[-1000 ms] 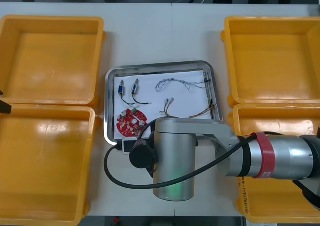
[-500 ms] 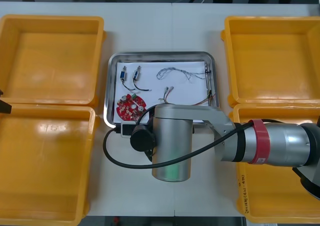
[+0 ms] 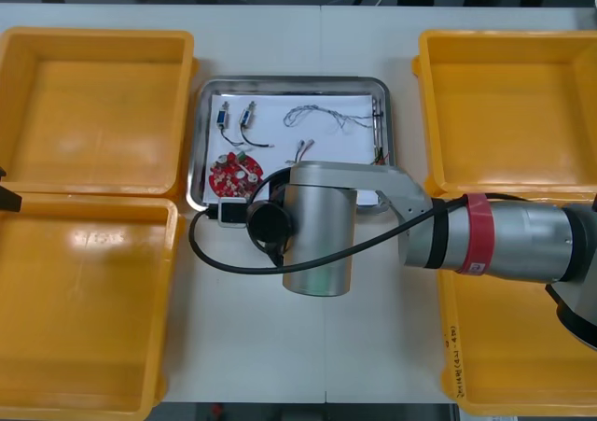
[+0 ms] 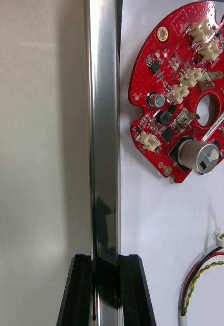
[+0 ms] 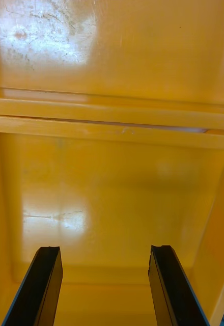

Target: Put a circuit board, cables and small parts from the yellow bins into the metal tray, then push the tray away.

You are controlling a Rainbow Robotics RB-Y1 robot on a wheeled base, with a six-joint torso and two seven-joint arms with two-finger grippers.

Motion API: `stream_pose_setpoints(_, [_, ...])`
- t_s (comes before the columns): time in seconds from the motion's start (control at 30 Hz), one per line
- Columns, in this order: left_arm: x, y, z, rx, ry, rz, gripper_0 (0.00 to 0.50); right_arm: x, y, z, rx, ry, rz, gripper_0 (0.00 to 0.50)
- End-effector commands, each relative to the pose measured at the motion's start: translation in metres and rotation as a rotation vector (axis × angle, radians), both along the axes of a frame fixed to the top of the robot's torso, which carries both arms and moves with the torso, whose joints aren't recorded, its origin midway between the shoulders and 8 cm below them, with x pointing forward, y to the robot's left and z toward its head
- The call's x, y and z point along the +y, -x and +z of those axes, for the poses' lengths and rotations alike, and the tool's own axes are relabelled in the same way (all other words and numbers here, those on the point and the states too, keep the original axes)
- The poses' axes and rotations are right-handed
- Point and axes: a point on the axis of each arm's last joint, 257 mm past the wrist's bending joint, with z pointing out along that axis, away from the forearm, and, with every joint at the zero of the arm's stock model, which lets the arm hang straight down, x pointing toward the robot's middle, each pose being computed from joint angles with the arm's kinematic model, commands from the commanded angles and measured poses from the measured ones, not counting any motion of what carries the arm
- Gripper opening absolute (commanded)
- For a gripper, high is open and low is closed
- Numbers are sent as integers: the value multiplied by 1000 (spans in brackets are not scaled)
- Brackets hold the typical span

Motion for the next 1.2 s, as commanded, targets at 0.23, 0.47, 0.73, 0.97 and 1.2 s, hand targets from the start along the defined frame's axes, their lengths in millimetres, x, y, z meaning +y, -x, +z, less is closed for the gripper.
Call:
stream_pose_setpoints(0.23, [7,5,10,-17,-64,-73,500,-1,-28,26,-58,-22,-14,0])
stream_pose_setpoints(0.47, [7,5,10,-17,-64,-73,500,-4,-36,35,-77,-23,-13,0])
stream_pose_setpoints(0.73, [7,5,10,-17,-64,-73,500,0,-52,44,-103,-43,-8,0])
stream_pose_setpoints(0.97, [7,5,10,-17,-64,-73,500,7,-68,49,-121,-92,14,0])
stream_pose_setpoints(1.2, [7,5,10,-17,-64,-73,500,9,-81,56,-141,-121,27,0])
